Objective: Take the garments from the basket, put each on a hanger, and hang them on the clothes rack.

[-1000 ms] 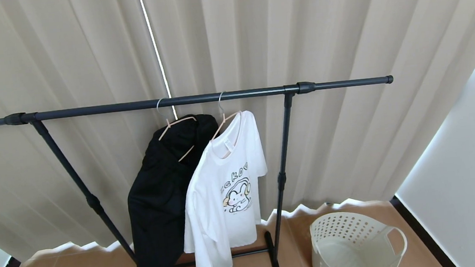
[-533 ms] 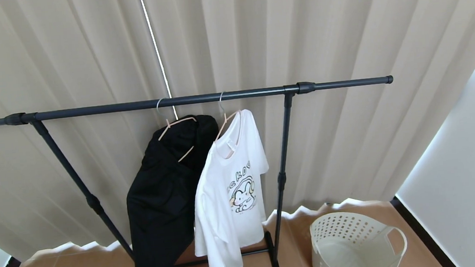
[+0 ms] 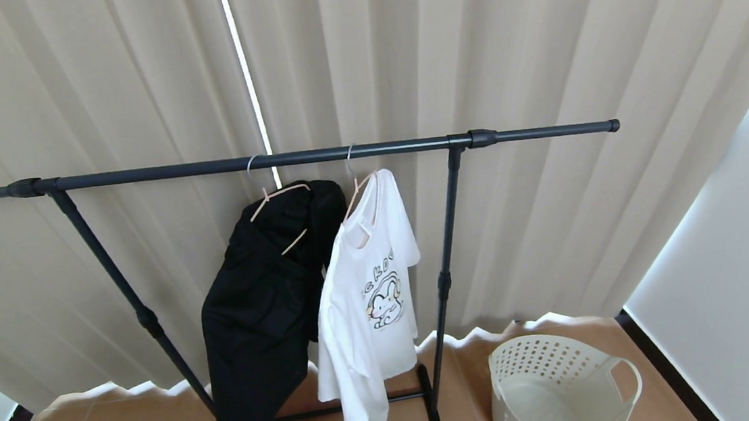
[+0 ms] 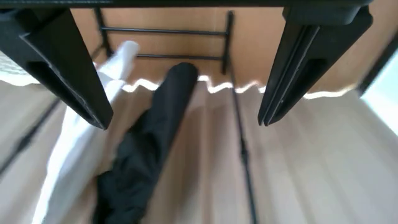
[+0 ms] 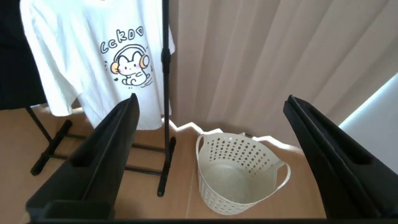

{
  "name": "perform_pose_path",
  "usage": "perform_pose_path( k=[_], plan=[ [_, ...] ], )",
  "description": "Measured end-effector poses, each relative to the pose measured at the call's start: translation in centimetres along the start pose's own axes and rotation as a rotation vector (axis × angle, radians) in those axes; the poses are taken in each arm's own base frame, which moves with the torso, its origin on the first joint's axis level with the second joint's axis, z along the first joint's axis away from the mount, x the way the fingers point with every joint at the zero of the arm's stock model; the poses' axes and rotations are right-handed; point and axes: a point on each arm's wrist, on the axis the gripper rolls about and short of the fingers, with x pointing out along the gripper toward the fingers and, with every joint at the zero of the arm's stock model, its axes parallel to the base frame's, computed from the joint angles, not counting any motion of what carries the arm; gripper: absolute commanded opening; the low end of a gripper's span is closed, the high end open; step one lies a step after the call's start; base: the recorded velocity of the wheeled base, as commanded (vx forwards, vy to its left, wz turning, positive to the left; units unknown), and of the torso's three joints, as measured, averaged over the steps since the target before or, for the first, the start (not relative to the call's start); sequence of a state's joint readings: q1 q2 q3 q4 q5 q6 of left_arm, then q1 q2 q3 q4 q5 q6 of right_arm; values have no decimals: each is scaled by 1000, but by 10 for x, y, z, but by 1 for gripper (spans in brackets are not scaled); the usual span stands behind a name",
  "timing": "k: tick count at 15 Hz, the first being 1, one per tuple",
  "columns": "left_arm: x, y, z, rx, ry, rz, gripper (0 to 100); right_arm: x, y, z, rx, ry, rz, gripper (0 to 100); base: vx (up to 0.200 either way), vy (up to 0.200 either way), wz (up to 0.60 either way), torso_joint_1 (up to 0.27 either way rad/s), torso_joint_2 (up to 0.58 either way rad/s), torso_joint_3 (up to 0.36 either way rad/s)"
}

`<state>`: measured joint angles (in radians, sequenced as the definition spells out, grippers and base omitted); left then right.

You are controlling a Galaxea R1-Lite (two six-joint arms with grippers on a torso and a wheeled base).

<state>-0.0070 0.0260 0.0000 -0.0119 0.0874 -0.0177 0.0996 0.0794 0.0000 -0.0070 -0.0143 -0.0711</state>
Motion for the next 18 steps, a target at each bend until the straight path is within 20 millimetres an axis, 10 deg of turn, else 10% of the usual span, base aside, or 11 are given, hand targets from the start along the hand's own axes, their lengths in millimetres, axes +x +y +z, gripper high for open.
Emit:
perform_pose_path(
  k=[18],
  plan=[
    [-2, -2, -1, 18, -24, -96, 100, -6, 4, -2, 19, -78, -40, 100, 0, 0, 0, 0, 0, 0]
  ],
)
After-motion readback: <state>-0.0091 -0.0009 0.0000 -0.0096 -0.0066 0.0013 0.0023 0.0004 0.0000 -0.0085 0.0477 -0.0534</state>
